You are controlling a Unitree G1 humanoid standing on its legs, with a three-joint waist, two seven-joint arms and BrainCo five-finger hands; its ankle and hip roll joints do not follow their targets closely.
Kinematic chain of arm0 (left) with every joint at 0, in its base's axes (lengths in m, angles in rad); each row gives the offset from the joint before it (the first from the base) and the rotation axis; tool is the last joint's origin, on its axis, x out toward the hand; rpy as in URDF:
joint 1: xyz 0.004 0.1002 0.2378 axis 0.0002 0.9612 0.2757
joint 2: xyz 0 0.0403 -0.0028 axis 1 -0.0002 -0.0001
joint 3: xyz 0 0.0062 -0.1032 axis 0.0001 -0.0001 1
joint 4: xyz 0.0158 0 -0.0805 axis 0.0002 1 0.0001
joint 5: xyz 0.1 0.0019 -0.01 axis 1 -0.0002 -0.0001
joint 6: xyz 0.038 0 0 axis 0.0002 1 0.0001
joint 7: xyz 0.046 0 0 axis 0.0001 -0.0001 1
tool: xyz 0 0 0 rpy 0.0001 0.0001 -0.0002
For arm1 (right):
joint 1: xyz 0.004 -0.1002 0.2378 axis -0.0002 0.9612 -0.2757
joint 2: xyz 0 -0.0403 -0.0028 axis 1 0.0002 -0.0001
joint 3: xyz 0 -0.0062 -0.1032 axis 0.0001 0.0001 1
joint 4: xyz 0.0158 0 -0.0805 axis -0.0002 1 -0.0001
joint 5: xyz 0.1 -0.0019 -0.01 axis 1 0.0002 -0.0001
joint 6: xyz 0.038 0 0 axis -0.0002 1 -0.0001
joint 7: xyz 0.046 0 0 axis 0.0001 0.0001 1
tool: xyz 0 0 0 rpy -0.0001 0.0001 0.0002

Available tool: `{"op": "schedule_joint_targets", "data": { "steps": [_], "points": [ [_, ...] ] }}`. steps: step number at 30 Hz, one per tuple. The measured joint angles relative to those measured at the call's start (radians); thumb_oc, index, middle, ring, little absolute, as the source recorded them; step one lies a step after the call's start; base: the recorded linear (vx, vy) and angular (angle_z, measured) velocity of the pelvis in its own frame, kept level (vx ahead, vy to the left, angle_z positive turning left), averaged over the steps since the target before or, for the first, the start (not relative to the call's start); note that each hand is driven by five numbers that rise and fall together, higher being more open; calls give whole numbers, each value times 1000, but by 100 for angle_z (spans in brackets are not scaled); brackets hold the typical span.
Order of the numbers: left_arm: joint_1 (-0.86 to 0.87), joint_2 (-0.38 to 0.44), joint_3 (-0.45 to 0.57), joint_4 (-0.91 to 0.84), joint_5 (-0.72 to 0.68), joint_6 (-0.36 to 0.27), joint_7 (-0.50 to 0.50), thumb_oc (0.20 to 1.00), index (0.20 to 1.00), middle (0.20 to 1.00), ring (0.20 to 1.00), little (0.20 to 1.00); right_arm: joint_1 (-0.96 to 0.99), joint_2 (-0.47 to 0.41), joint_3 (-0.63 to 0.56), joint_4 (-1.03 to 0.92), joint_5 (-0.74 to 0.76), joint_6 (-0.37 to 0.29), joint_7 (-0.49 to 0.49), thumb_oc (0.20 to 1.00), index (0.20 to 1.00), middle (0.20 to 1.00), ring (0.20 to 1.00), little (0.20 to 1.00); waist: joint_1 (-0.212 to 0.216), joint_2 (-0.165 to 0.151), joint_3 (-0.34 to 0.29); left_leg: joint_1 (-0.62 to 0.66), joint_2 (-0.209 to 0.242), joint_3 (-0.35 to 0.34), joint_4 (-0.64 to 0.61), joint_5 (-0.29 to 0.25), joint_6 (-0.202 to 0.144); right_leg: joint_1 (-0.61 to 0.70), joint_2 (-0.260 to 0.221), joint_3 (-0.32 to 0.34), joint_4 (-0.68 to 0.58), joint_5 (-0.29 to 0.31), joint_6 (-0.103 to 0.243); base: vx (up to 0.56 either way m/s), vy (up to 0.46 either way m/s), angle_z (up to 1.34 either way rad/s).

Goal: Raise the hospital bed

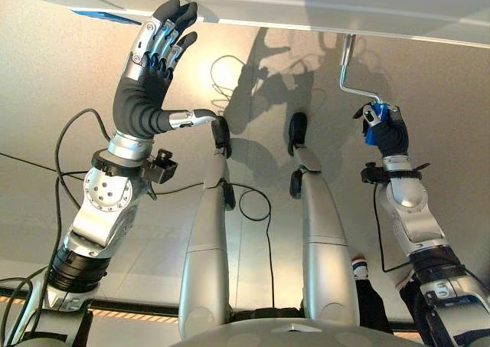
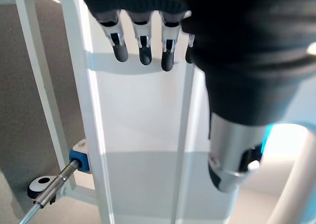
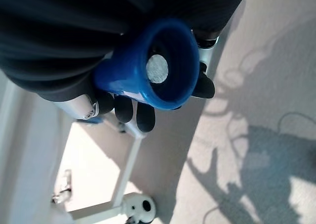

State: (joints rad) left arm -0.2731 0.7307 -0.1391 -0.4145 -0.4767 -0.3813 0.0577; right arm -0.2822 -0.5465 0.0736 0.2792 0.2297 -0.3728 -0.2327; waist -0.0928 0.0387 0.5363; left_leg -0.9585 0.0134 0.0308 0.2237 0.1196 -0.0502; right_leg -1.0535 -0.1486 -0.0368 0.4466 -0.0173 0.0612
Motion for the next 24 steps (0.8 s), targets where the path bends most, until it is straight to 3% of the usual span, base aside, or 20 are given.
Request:
{"op": "schedule_joint_targets", "data": {
  "steps": [6, 13, 14, 15, 19, 24],
  "points": [
    [-6, 25, -37, -1, -10, 0, -2, 1000, 1000, 1000, 1000, 1000, -63, -30, 11, 145, -9, -17, -6, 200, 200, 200, 200, 200, 1, -1, 0, 4, -7, 12, -4, 1, 9, 3, -7, 7, -10, 7, 10, 0, 0, 0],
    [-37, 57, -106, -2, -16, 2, -7, 1000, 1000, 1000, 1000, 1000, -246, -109, 142, 434, -23, 9, -7, 200, 200, 200, 200, 200, 9, -2, -1, 4, -10, 15, -4, 3, 13, 4, -11, 9, -12, 13, 13, 0, 0, 0],
    [-55, 59, -128, -2, -17, 3, -7, 1000, 1000, 1000, 1000, 1000, -351, -122, 236, 572, -27, 36, -6, 200, 200, 200, 200, 200, 9, -3, -2, 5, -11, 16, -3, 4, 15, 3, -11, 9, -12, 15, 13, -9, 7, -3],
    [-71, 57, -145, -2, -17, 3, -7, 1000, 1000, 1000, 1000, 1000, -401, -123, 257, 631, -37, 67, -3, 200, 200, 200, 200, 200, 18, -3, -2, 4, -11, 19, -4, 5, 15, 0, -11, 12, -13, 16, 14, -7, 2, -4],
    [-110, 30, -179, 9, -18, 8, -3, 1000, 1000, 1000, 1000, 1000, -542, -96, 346, 846, -58, 94, 23, 200, 200, 200, 200, 200, 40, 0, -4, 4, -11, 18, -7, 5, 14, -2, -11, 12, -12, 15, 16, -4, 1, -1],
    [-159, 21, -207, 10, -17, 20, 2, 1000, 1000, 1000, 1000, 1000, -659, -83, 407, 952, -150, 171, 61, 200, 200, 200, 200, 200, 74, 3, -3, -28, -13, 17, -12, 16, 13, -38, -12, 11, -6, 17, 12, 0, 0, 0]
  ]
}}
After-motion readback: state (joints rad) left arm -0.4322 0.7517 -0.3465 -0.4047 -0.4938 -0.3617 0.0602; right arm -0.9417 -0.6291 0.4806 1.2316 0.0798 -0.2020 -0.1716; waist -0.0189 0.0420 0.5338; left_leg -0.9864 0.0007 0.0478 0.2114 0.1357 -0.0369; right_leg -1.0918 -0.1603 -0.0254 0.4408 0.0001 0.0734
